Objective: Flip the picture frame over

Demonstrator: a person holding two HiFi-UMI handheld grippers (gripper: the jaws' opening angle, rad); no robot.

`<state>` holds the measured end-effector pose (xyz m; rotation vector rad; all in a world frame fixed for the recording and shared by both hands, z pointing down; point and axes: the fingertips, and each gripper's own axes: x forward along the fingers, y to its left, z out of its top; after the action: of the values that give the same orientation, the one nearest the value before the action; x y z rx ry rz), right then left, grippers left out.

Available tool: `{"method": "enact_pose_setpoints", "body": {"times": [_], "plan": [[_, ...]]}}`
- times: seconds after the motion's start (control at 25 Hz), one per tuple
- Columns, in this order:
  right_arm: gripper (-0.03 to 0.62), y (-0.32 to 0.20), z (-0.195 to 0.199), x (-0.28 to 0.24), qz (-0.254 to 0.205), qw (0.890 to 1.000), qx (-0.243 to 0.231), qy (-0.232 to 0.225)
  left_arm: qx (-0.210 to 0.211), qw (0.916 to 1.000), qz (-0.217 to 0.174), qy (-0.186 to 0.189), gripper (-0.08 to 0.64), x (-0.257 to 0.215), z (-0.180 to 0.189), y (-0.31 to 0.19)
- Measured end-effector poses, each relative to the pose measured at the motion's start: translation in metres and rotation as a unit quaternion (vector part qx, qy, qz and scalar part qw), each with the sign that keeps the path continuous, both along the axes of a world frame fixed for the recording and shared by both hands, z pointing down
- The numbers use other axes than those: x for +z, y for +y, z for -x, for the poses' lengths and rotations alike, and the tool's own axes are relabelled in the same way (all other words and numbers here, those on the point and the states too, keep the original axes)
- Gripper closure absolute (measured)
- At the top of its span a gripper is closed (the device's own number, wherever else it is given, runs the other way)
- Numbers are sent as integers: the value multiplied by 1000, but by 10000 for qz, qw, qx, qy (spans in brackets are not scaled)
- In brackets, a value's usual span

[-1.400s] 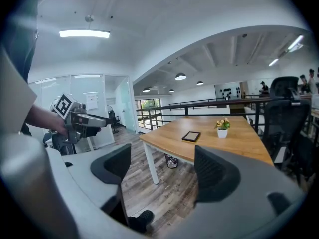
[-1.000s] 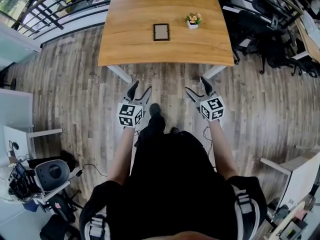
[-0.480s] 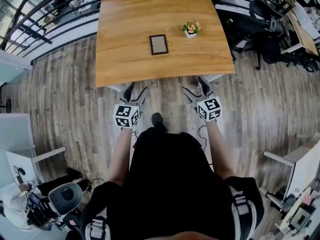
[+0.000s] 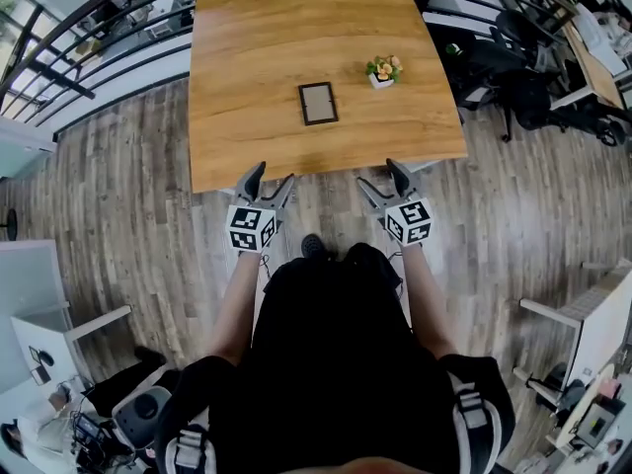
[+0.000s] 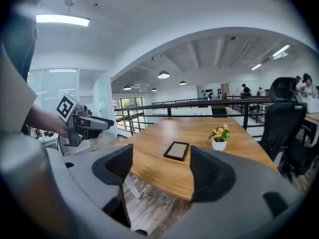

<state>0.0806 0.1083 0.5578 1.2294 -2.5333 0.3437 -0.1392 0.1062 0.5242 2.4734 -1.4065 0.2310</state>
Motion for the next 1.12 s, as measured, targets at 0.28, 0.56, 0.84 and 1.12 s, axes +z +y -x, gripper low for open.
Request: {"method": "enact_pose_setpoints", "body": {"times": [0.28, 0.56, 0.84, 1.12], "plan": [[241, -25, -5, 4, 113, 9999, 26, -68, -75, 9999, 126, -68, 245, 6, 1, -20], [242, -71, -1, 19, 318, 9990, -253, -179, -341, 9983, 460, -52, 245, 22, 4, -51], [252, -139, 1, 26, 458, 9959, -729, -275, -417, 9965, 706, -157, 245, 22, -14, -99], [256, -186, 3, 36, 622, 9881, -1392, -205, -835, 9927, 810, -314, 245, 25, -28, -136]]}}
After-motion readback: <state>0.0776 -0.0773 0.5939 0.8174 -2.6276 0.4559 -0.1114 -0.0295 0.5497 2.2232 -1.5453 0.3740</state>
